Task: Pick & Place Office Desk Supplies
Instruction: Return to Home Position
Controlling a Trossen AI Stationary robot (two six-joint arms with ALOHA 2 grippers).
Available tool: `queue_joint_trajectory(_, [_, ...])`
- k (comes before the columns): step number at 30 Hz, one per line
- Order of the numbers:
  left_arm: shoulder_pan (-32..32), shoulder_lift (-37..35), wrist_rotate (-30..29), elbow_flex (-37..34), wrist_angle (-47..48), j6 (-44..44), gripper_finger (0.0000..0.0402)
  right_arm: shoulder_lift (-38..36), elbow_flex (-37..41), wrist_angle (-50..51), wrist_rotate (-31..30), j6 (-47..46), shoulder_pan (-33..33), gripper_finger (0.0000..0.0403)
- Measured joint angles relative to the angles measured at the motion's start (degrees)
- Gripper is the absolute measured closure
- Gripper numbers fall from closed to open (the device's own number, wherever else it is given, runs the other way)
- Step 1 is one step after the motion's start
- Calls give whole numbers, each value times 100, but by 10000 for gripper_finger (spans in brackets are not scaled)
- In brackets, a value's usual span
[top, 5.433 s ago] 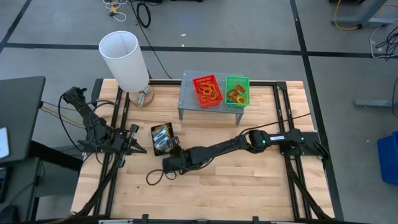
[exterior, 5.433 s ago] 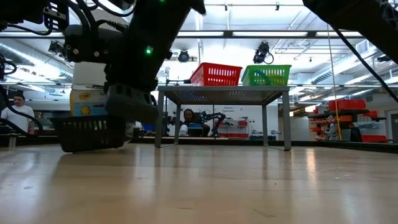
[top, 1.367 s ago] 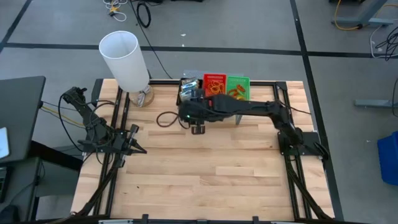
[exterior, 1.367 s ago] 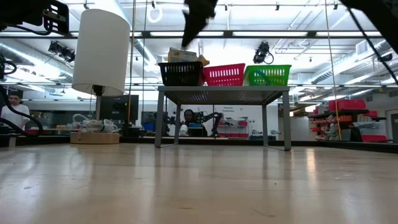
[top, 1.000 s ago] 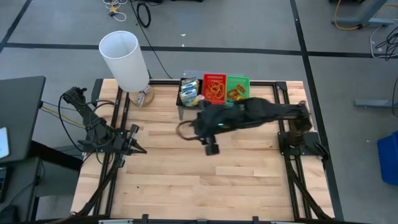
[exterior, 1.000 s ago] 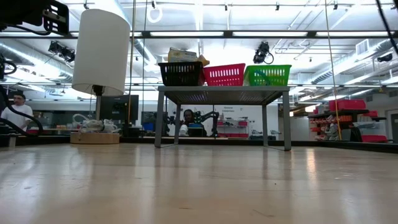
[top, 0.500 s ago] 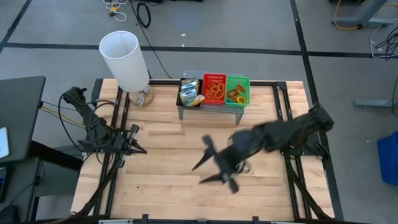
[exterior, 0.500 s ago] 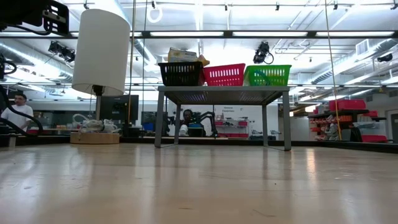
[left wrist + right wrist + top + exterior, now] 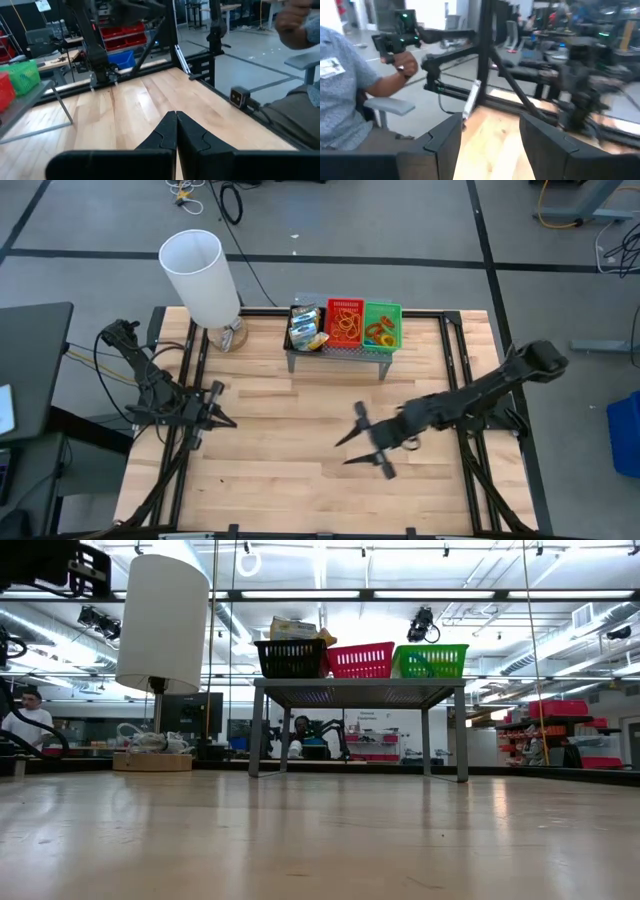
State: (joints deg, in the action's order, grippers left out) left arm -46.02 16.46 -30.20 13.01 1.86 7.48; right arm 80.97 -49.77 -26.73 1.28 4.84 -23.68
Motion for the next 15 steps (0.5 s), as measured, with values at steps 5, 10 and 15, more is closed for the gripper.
queue_joint_trajectory(5, [0, 3, -27, -203, -105, -114, 400, -1245, 1933, -1430, -710, -96, -226, 195])
queue_joint_trajectory(10, [4, 5, -90, -362, -572, -112, 400, -2497, 3321, -1925, -1288, -100, -432, 195])
queue_joint_trajectory(15, [396, 134, -53, -815, -1403, -85, 400, -3435, 4121, -2069, -1480, -94, -485, 195])
